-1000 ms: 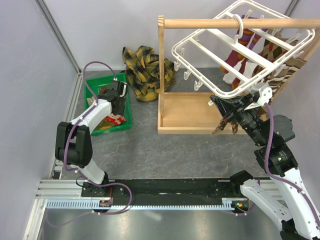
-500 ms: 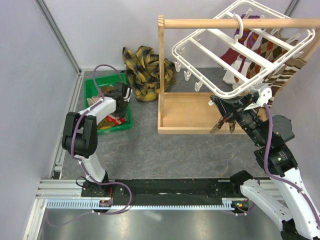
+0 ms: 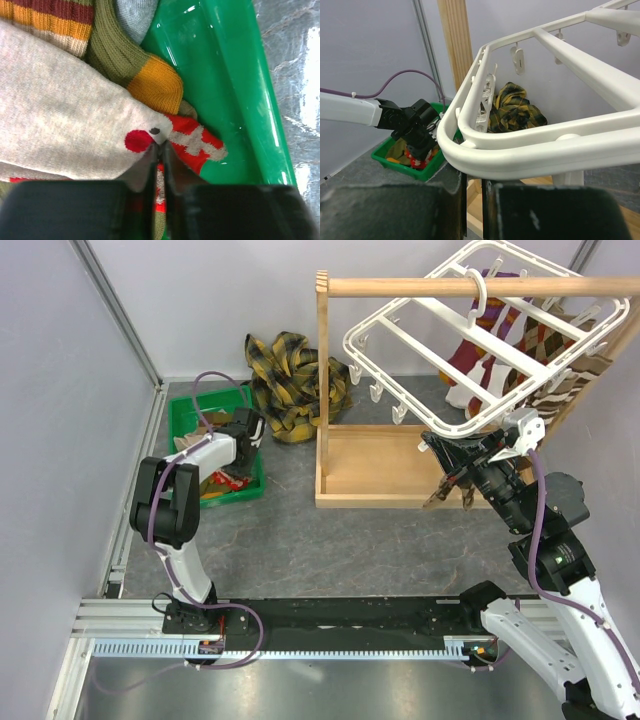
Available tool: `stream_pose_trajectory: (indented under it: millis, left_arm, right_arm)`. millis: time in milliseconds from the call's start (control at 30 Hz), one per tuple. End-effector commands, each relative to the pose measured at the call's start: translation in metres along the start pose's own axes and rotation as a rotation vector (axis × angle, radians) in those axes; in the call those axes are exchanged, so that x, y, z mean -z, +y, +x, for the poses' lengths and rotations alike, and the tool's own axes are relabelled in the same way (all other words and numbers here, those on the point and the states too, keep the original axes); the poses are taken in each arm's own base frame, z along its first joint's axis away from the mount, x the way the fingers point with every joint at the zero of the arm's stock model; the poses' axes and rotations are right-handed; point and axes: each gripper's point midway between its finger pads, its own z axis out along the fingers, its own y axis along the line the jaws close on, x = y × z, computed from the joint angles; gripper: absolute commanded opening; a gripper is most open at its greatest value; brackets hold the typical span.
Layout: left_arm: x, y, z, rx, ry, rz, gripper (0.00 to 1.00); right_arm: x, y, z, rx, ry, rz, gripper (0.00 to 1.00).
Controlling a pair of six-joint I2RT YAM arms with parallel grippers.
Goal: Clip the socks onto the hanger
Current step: Pick up the sock from the bin.
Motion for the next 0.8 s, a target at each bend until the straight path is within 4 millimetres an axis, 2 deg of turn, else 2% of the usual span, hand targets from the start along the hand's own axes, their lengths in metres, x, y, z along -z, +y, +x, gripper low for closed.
stream_pose_trajectory:
  millis: [0, 33, 100, 133, 267, 333, 567, 700, 767]
  left_arm:
    - [0.02, 0.002, -0.013, 0.031, -0.029, 0.027, 0.02]
    - [0.037, 0.007, -0.023, 0.053, -0.084, 0.027, 0.02]
    - [0.055, 0.013, -0.031, 0.088, -0.138, 0.021, 0.02]
    - [0.074, 0.022, -0.039, 0.11, -0.192, 0.008, 0.02]
    - [0.107, 0.035, -0.052, 0.183, -0.293, 0.0, 0.02]
    - [0.116, 0.038, -0.056, 0.209, -0.32, 0.004, 0.02]
    - [0.143, 0.041, -0.071, 0.473, -0.412, 0.119, 0.02]
    - [0.169, 0.044, -0.079, 0.638, -0.495, 0.244, 0.02]
    - [0.189, 0.047, -0.083, 0.713, -0.558, 0.286, 0.02]
  right_arm:
    - [0.001, -0.017, 0.026, 0.014, 0.082, 0.077, 0.02]
    - [0.001, -0.016, 0.027, 0.012, 0.084, 0.076, 0.02]
    - [0.001, -0.017, 0.025, 0.011, 0.081, 0.077, 0.02]
    - [0.001, -0.016, 0.026, 0.01, 0.083, 0.073, 0.02]
    - [0.0, -0.013, 0.025, 0.0, 0.084, 0.061, 0.02]
    - [0.0, -0.013, 0.023, -0.003, 0.081, 0.062, 0.02]
    - [0.0, -0.012, 0.024, -0.016, 0.092, 0.058, 0.02]
    - [0.0, -0.011, 0.023, -0.018, 0.092, 0.054, 0.02]
    - [-0.001, -0.01, 0.025, -0.026, 0.096, 0.048, 0.02]
